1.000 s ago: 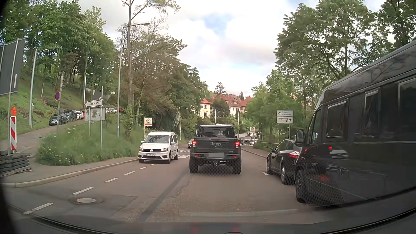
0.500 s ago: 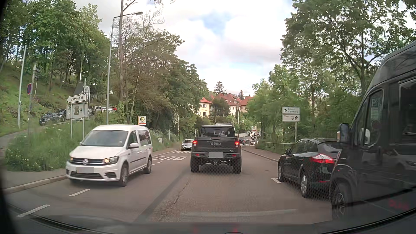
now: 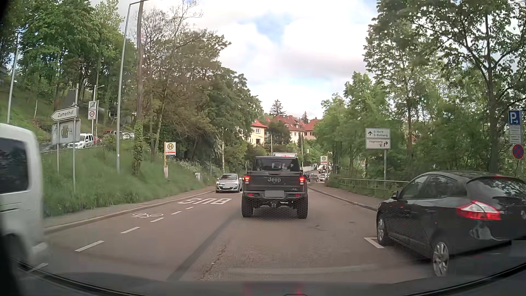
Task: Follow the waypoints while adhering to traffic rules and regulations
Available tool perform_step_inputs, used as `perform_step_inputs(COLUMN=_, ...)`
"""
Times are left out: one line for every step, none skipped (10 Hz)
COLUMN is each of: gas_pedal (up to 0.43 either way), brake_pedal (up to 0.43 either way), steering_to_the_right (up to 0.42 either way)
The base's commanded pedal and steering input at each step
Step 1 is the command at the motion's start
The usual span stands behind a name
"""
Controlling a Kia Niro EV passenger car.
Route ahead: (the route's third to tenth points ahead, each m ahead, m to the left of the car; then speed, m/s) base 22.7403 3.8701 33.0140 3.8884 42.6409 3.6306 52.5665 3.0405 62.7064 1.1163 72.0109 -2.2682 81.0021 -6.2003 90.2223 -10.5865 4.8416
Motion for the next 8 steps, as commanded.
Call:
perform_step_inputs(gas_pedal=0.0, brake_pedal=0.165, steering_to_the_right=0.003)
perform_step_inputs(gas_pedal=0.0, brake_pedal=0.183, steering_to_the_right=0.007)
perform_step_inputs(gas_pedal=0.0, brake_pedal=0.189, steering_to_the_right=0.011)
perform_step_inputs(gas_pedal=0.0, brake_pedal=0.201, steering_to_the_right=0.011)
perform_step_inputs(gas_pedal=0.0, brake_pedal=0.213, steering_to_the_right=0.008)
perform_step_inputs(gas_pedal=0.0, brake_pedal=0.22, steering_to_the_right=-0.002)
perform_step_inputs(gas_pedal=0.0, brake_pedal=0.226, steering_to_the_right=-0.013)
perform_step_inputs(gas_pedal=0.0, brake_pedal=0.232, steering_to_the_right=-0.017)
